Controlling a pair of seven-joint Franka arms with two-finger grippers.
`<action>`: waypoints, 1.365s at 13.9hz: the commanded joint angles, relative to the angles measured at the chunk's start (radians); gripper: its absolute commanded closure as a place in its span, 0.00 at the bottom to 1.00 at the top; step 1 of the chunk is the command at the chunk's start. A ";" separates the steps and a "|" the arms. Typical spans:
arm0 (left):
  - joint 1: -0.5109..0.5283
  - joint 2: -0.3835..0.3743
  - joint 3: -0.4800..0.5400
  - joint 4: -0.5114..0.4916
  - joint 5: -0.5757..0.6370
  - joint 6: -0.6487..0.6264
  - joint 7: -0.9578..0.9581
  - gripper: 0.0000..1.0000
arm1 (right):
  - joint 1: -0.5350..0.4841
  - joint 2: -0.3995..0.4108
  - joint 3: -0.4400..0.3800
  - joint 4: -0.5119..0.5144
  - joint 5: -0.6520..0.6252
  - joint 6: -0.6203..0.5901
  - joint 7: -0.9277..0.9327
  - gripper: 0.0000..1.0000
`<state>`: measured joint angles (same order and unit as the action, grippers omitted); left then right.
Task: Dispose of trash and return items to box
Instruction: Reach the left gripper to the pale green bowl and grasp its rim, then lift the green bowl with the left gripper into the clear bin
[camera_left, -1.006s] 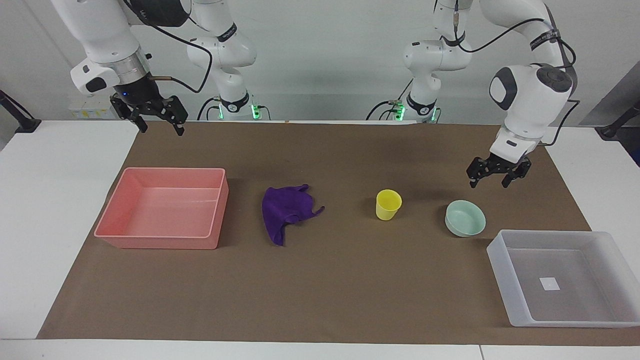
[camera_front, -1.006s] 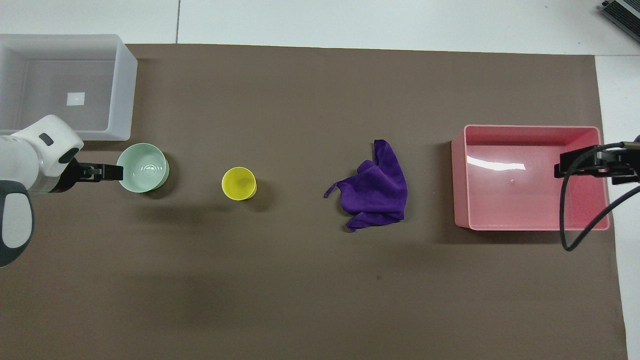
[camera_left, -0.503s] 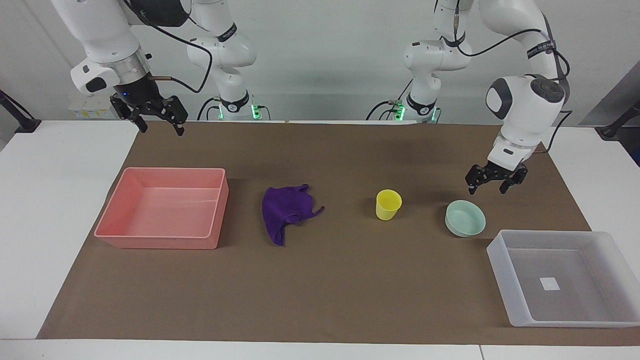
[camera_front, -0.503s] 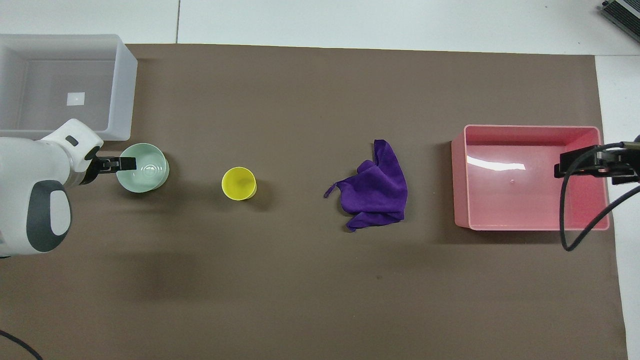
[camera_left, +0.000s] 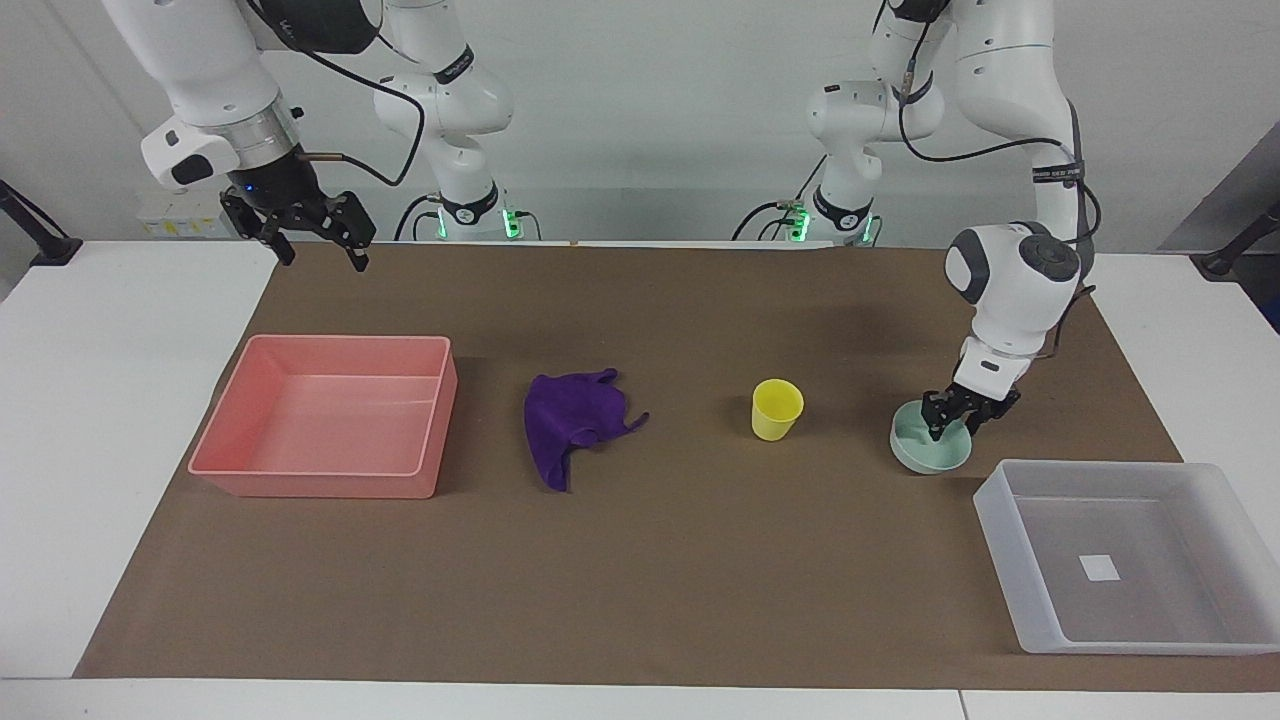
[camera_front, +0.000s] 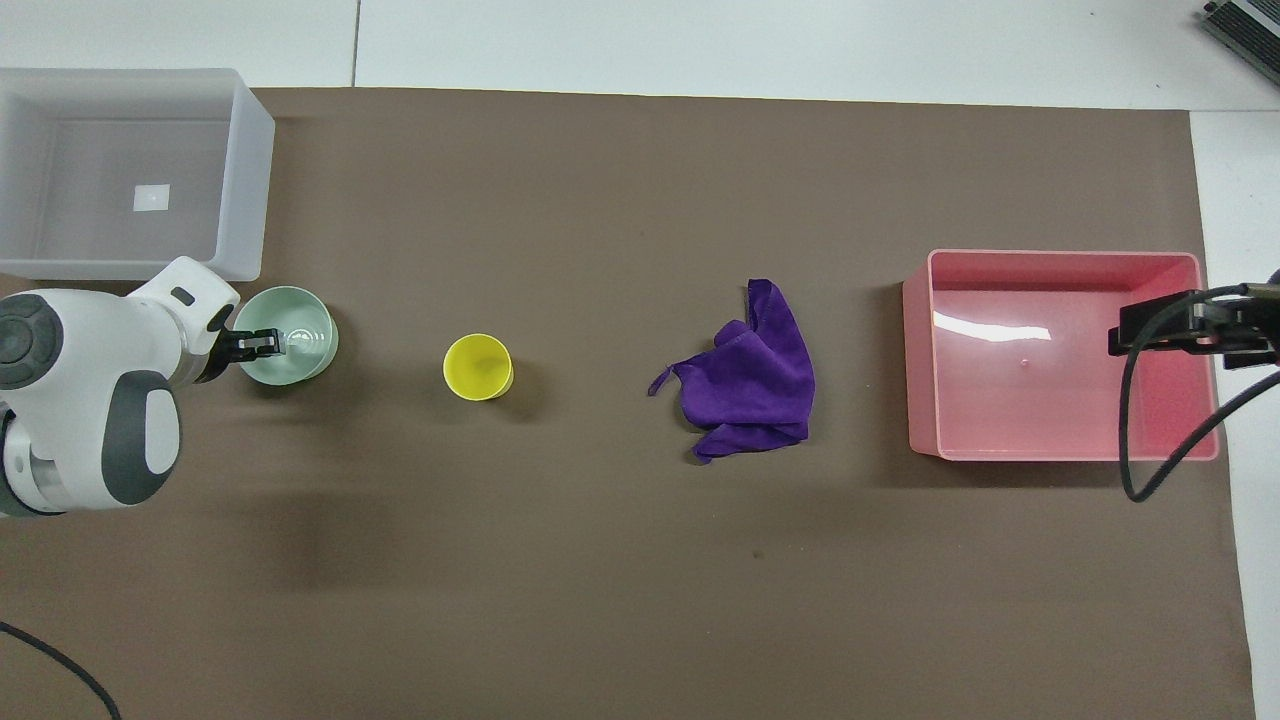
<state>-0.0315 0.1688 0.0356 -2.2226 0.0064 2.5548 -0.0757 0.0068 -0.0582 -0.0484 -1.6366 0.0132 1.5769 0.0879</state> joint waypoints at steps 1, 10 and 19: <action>-0.005 -0.050 0.001 -0.022 0.018 -0.043 -0.018 1.00 | -0.013 -0.014 0.005 -0.014 0.016 0.005 -0.019 0.00; 0.010 -0.137 0.004 0.196 0.009 -0.340 -0.012 1.00 | -0.013 -0.014 0.004 -0.014 0.016 0.005 -0.019 0.00; 0.125 0.182 0.009 0.645 -0.059 -0.257 -0.016 1.00 | -0.013 -0.014 0.005 -0.014 0.016 0.005 -0.019 0.00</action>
<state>0.0711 0.2310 0.0475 -1.7330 -0.0461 2.3122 -0.0842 0.0068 -0.0582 -0.0484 -1.6366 0.0132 1.5769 0.0879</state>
